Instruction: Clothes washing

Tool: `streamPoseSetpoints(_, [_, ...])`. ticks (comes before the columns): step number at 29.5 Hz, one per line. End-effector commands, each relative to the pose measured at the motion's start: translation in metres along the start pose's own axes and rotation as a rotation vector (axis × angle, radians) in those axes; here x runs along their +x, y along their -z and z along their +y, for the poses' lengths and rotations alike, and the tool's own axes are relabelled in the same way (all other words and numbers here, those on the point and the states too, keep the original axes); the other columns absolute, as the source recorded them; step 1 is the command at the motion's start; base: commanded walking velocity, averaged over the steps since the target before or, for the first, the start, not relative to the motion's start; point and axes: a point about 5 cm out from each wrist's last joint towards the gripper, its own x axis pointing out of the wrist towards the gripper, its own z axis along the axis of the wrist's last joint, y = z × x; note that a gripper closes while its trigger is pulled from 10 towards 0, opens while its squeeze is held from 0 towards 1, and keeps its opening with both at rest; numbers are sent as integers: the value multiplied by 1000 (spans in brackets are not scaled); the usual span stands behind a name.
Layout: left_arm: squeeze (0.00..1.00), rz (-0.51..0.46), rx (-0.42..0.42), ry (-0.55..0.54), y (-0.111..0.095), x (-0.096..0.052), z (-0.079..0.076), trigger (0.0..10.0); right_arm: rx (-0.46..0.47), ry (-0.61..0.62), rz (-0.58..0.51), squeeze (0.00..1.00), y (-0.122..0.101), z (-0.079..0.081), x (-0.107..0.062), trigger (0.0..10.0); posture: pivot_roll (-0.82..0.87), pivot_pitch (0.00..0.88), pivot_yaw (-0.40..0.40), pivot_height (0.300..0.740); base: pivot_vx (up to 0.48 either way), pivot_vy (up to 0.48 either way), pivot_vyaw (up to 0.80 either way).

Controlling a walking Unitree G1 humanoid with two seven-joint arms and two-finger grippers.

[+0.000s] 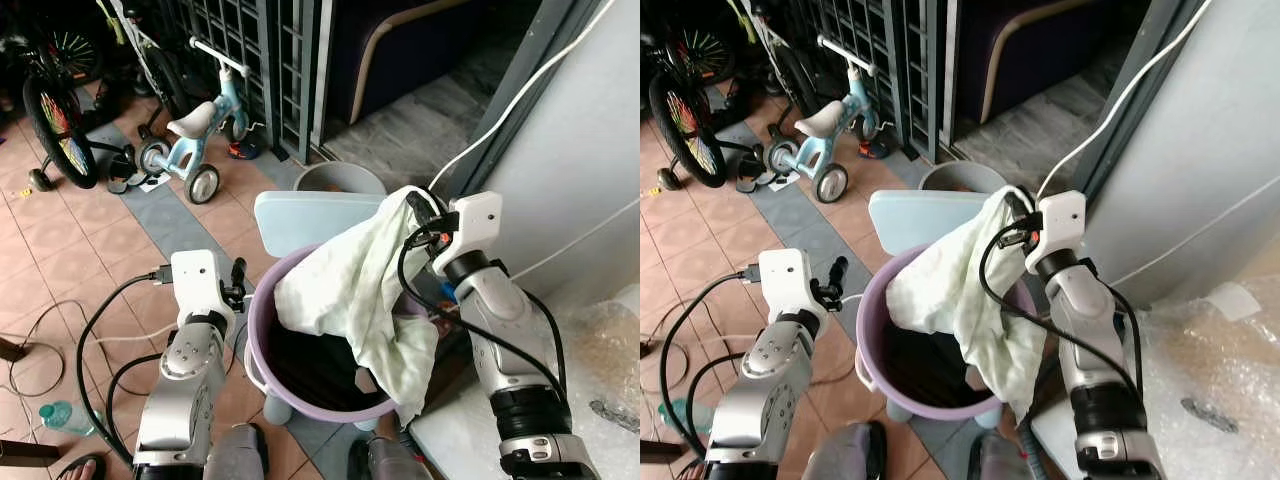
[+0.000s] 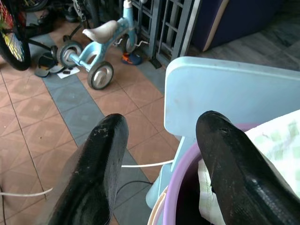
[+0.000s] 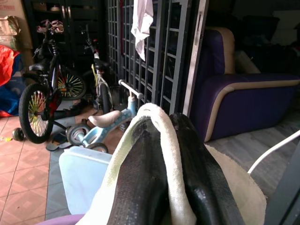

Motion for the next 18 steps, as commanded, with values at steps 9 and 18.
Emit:
streamPoseSetpoints(9, [0, 6, -23, 9, 6, -1, -5, 10000, 22, 67, 35, 0, -13, 2, 0, 10000, 5, 51, 1, 740, 0, 0, -83])
streamPoseSetpoints(18, [0, -1, -19, 8, 6, 0, -4, 10000, 23, 77, 51, 0, -17, 3, 4, 10000, 9, 66, 1, 740, -265, 0, -755])
